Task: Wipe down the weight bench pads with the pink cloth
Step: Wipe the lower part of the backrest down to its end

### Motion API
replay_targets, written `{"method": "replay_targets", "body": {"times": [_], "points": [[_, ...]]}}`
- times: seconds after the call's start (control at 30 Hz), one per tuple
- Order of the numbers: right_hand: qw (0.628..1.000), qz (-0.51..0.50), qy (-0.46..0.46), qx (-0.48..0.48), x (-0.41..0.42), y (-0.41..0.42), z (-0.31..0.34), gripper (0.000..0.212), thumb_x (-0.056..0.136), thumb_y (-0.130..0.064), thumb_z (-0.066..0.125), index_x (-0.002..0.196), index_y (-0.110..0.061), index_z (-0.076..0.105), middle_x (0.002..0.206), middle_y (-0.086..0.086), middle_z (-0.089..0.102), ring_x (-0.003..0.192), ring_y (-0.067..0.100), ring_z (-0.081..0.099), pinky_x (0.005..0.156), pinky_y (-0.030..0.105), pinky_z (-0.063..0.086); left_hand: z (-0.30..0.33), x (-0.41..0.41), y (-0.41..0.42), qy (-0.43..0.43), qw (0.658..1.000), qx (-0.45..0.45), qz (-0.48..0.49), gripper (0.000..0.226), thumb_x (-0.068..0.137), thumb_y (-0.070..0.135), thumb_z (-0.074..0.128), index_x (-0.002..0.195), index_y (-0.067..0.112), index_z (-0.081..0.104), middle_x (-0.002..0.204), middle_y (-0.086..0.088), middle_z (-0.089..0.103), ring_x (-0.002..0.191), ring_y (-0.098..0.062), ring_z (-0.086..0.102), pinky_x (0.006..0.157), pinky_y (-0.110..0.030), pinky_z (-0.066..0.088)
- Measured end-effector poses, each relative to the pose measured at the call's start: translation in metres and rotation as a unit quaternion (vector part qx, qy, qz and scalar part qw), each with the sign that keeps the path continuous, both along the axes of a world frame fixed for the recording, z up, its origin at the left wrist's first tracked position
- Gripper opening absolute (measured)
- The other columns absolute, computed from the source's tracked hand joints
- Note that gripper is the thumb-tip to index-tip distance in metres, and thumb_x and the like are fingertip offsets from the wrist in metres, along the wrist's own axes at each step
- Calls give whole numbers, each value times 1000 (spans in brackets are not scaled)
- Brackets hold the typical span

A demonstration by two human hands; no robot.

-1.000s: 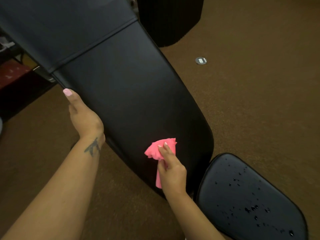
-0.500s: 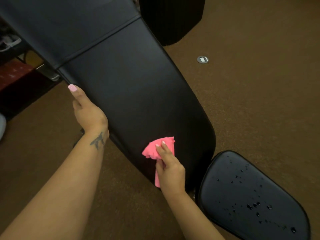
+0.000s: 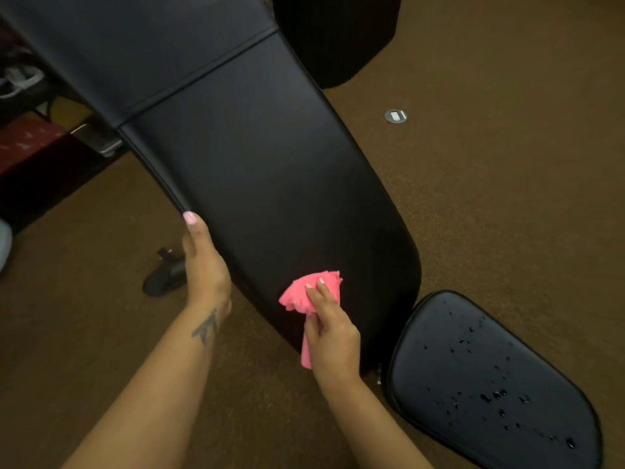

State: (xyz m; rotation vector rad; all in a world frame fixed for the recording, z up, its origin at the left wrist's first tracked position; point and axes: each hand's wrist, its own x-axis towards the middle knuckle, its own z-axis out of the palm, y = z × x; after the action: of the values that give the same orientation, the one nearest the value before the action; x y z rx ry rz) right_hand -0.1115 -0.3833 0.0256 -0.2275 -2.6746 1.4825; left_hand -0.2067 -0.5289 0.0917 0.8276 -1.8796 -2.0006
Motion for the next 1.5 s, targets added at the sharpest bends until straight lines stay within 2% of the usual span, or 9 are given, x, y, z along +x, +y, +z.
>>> {"method": "replay_targets", "body": {"times": [0.07,0.23,0.47,0.67,0.83,1.0,1.2,1.37,1.5], "points": [[1000,3,28,2,0,-12,3,50,85,-4,61,128,-28,52,136,-18,40,126,-2,35,105,14,24,-12,9,8,-12,1000,-4,-4,64,98,59,22,149,21,30,133,18,37,128,-2,34,105,-22,26],[995,66,55,46,22,-9,-14,60,80,-2,66,130,-30,48,138,-13,44,128,11,40,106,24,25,-25,11,9,-49,999,-7,16,72,94,67,20,148,21,33,144,11,38,134,-8,33,115,-29,22],[998,-1,-65,7,27,22,-26,58,87,-7,59,125,-43,35,131,-29,30,123,-5,33,108,30,37,-13,12,21,-53,998,-25,39,65,97,61,19,143,21,41,121,17,44,114,-2,39,96,-20,27],[1000,-6,28,-3,21,-8,-17,62,83,-1,64,128,-37,41,135,-20,38,126,0,36,104,13,25,-13,12,24,-60,996,-41,53,64,98,59,18,141,20,44,119,15,45,113,-3,39,96,-19,27],[995,58,53,54,41,4,-39,70,76,-1,70,131,-34,41,137,-15,43,128,12,43,107,27,28,-13,12,24,-60,996,-44,55,65,98,60,18,140,20,46,119,14,46,114,-4,40,96,-19,28],[999,4,-42,20,41,24,-41,59,83,-5,64,125,-40,42,133,-26,35,126,3,40,107,31,38,-11,13,24,-65,996,-33,46,66,96,64,18,141,23,44,121,17,46,114,-3,40,96,-21,28],[999,-14,35,-10,21,-7,-21,59,82,-1,64,127,-35,43,134,-20,39,126,-11,28,104,5,21,-10,12,24,-65,996,-26,52,65,96,64,19,139,24,46,119,16,47,112,-3,42,95,-20,29],[996,63,63,28,49,-3,-44,69,78,-1,69,131,-35,43,138,-12,45,128,15,44,105,31,33,-9,14,25,-64,996,-31,53,66,96,64,18,141,23,45,124,14,48,112,-4,41,95,-20,28],[998,38,-43,24,61,25,-57,60,82,-7,66,124,-44,44,134,-26,36,127,6,43,108,28,34,-9,16,24,-68,997,-23,37,68,95,66,18,143,25,41,125,16,45,114,-3,39,98,-20,27]]}}
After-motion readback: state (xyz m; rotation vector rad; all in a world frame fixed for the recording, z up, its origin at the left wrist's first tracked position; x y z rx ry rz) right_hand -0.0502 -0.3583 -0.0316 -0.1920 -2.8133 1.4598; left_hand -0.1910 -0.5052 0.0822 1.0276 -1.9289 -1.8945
